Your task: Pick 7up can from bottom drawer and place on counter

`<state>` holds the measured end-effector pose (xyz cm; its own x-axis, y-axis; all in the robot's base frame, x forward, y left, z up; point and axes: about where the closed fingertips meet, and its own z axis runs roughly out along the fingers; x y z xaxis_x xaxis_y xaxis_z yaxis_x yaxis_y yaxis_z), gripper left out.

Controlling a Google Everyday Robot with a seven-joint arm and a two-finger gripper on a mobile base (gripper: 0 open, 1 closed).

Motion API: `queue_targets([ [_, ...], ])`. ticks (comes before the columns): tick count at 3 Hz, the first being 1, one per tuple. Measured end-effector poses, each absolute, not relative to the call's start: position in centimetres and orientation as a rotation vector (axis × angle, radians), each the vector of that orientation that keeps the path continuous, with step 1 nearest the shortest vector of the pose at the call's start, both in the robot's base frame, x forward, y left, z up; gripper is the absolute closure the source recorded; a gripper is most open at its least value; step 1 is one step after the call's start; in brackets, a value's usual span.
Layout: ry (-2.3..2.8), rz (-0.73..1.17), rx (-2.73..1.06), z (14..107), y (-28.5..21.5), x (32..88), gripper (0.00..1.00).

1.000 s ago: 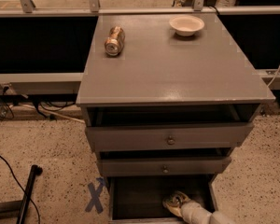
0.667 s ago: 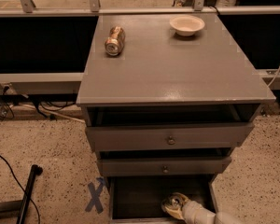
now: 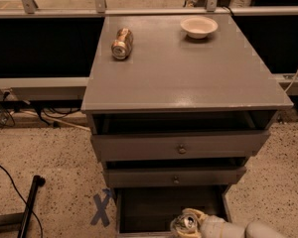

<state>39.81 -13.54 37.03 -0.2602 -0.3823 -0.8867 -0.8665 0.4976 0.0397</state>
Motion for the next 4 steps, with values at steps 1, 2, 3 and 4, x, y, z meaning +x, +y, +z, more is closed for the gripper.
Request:
queue_targets([
  [1, 1.836, 0.631, -1.094, 39.5, -14.4, 40.3, 1.00],
  [2, 1.824, 0.615, -1.186, 40.2, -13.7, 40.4, 1.00],
  [3, 1.784, 0.569, -1.300, 44.9, -14.1, 38.2, 1.00],
  [4, 1.740, 0.501, -1.404, 51.4, -16.9, 36.4, 1.00],
])
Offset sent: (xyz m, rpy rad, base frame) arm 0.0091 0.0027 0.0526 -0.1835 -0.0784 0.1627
